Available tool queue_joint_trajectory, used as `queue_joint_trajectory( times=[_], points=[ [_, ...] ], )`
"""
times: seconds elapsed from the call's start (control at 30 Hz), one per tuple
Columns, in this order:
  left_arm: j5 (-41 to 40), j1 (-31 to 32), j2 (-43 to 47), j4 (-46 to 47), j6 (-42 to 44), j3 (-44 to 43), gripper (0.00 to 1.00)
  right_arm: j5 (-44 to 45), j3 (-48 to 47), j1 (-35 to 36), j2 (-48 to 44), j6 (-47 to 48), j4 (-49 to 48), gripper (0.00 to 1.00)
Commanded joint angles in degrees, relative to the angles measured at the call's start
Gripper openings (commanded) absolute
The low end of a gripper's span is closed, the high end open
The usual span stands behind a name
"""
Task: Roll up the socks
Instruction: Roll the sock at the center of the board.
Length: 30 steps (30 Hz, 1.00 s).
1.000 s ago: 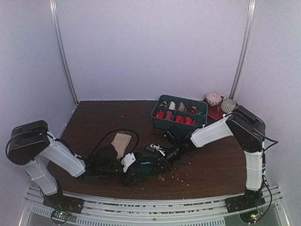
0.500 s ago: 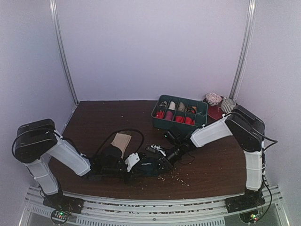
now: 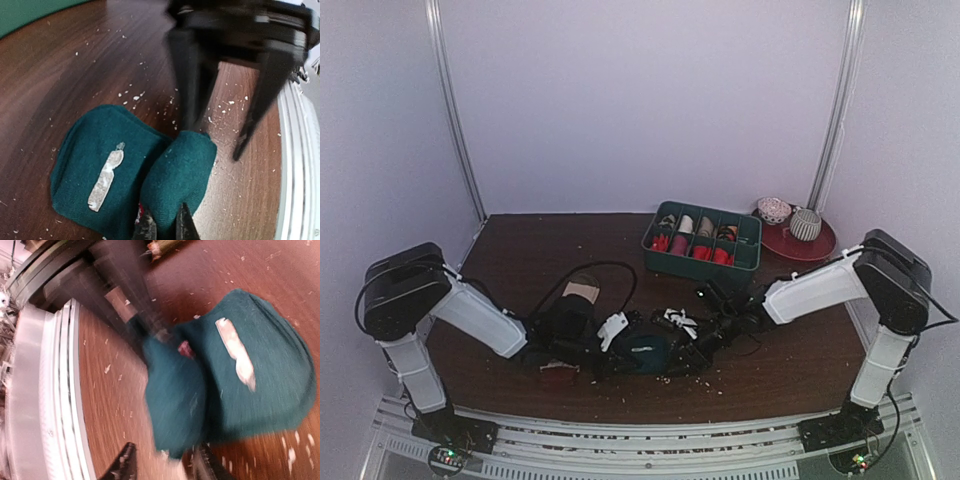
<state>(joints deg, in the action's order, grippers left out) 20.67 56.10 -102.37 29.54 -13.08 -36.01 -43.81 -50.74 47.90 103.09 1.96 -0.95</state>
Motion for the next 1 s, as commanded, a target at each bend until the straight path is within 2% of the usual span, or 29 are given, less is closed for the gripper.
queue_joint_trajectory(
  times=[0.0, 0.17, 0.3, 0.47, 0.7, 0.97],
  points=[
    [7.06, -2.79, -5.65, -17.40, -7.88, 0.31, 0.00, 9.77, 7.47, 0.58, -8.63, 2.79, -11.71, 0.46],
    [10.39, -3.89, -9.06, -21.69, -10.86, -2.27, 0.00, 19.82, 14.90, 6.15, -15.94, 12.57, -22.82, 0.57],
    [13.04, -4.70, -9.96, -23.25, -11.86, -3.22, 0.00, 24.82, 14.54, 9.12, -15.39, 19.43, -22.44, 0.58],
    [14.10, -5.42, -10.94, -24.49, -11.37, -3.39, 0.00, 25.88, 11.46, 9.78, -11.43, 24.19, -18.84, 0.59],
    [14.93, -5.69, -11.79, -24.24, -11.53, -3.41, 0.00, 24.12, 10.21, 10.62, -7.50, 24.07, -18.74, 0.58],
    [15.67, -5.98, -13.03, -24.47, -11.04, -3.38, 0.00, 24.14, 8.75, 10.91, -3.96, 22.83, -18.73, 0.51]
  ],
)
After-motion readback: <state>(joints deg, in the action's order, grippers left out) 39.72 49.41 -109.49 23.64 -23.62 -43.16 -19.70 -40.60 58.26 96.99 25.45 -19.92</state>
